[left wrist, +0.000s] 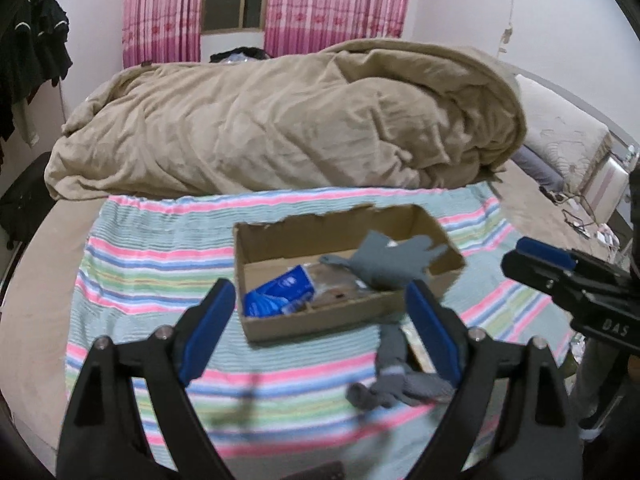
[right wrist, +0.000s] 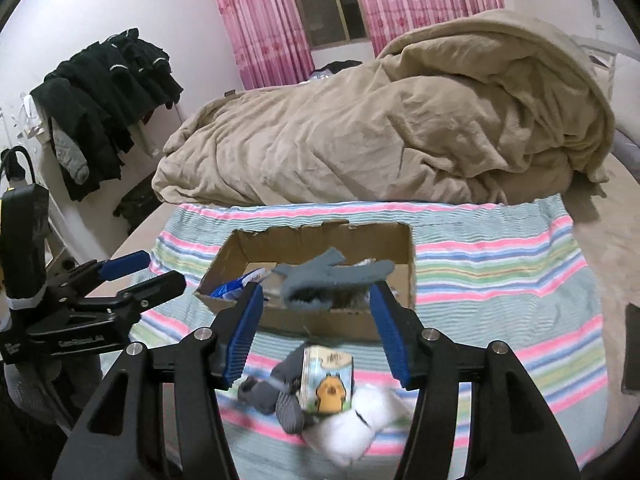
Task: Organize objects
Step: 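Lower the tissue pack and glove into the cardboard box and open both tools, then grasp the gray sock with the left tool while the right tool grasps the white rolled socks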
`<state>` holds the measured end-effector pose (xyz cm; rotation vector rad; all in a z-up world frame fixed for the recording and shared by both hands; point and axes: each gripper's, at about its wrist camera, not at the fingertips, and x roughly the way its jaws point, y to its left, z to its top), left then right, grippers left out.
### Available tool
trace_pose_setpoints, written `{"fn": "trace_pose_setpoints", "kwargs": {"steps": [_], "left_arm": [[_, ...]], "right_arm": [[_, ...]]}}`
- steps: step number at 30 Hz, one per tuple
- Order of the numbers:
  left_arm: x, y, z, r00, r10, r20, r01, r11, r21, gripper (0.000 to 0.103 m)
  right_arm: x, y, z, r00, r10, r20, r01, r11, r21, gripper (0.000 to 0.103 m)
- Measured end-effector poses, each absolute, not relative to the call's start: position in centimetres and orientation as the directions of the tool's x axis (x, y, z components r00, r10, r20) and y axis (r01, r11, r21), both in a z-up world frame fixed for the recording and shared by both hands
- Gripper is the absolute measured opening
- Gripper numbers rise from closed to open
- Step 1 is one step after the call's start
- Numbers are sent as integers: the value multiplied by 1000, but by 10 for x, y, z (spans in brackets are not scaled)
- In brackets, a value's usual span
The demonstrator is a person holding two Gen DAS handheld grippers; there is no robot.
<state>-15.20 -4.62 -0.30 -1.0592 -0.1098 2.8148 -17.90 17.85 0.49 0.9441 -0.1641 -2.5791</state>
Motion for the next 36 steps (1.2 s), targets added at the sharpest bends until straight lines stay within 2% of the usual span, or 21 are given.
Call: {"fn": "trace_pose_setpoints", "kwargs": {"steps": [7, 18, 36], "left_arm": [[-114, -33, -3, -736, 164, -657, -102, -986, -132, 88], [-77, -23, -39, -677, 185, -713, -86, -981, -173, 88], [-89, 5, -85, -602, 186, -776, -146, -982, -122, 88]], "right_arm": [[-150, 195, 5, -703, -390, -595, 296, -921, 253, 59], [-105, 206, -9, -680, -392, -620, 295, -920, 258, 59], [-121, 219, -74, -597, -390, -701, 225, -920, 320, 59]]}}
